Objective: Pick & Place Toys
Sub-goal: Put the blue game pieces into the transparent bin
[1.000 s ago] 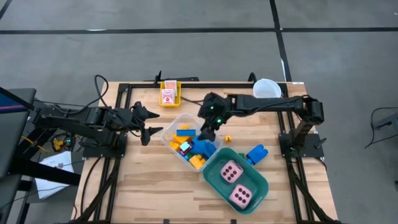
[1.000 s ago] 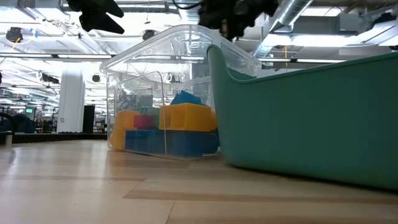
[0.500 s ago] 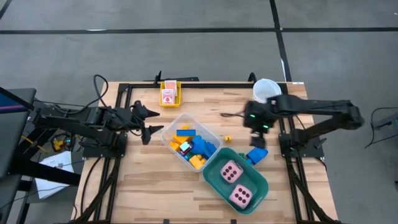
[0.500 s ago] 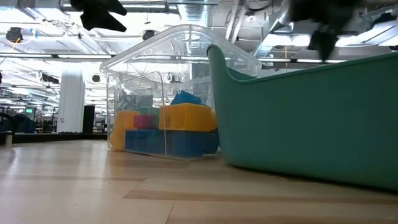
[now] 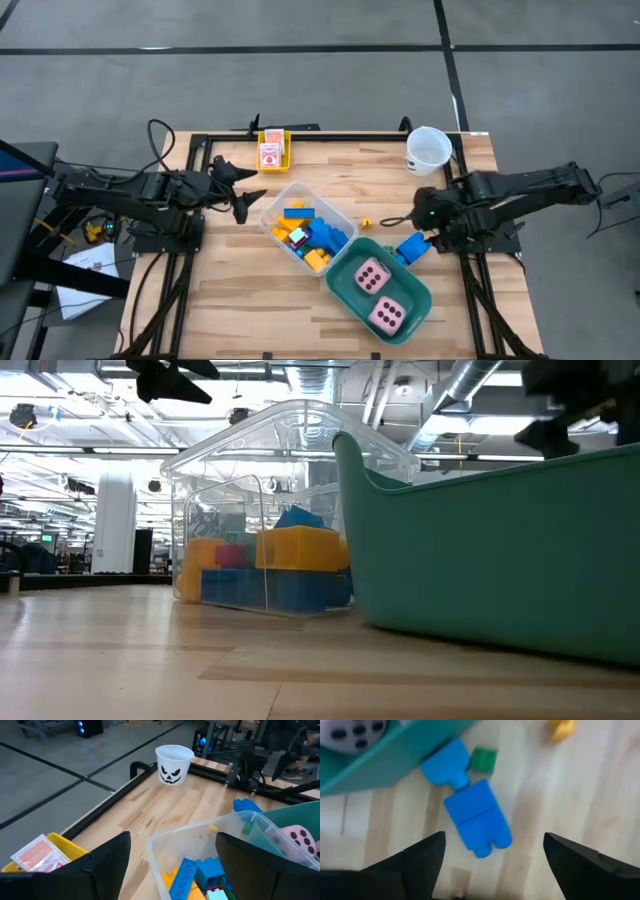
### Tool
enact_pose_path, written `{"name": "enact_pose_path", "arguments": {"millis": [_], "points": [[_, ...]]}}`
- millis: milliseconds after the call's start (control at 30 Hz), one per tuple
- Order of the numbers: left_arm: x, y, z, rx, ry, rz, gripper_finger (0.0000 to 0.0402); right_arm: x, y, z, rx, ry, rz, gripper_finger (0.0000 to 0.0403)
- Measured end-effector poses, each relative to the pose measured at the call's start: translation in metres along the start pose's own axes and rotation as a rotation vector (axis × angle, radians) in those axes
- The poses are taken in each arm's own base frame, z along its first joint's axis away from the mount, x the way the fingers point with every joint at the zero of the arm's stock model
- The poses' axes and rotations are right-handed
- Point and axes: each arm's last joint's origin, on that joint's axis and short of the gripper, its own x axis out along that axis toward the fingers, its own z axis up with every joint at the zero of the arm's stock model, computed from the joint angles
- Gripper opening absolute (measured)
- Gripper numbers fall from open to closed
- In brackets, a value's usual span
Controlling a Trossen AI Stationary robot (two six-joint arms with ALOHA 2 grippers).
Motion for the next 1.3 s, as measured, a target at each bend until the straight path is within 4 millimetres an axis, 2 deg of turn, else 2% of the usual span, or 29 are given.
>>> {"name": "enact_pose_path", "arguments": {"millis": [133,233,400,567,1300], "points": [[0.007,-0.004,-0.002,0.011,0.014,0.01,0.0289,0.027,0.001,0.001,-0.002,0.106,0.081,0.035],[0.015,-0.008,-0.005,0.031,0.044,0.019,0.0289,0.043,0.0,0.007,-0.006,0.121,0.1,0.0373],[0.028,-0.016,-0.011,0.058,0.084,0.03,0.0289,0.056,-0.006,0.008,-0.045,0.018,0.073,0.0398],[0.035,-0.021,-0.013,0.062,0.105,-0.003,0.0289,0.069,-0.002,0.01,-0.076,0.069,0.096,0.0397],[0.034,-0.021,-0.012,0.069,0.099,-0.008,0.0289,0.119,-0.001,0.02,-0.069,0.314,0.114,0.0398]]}}
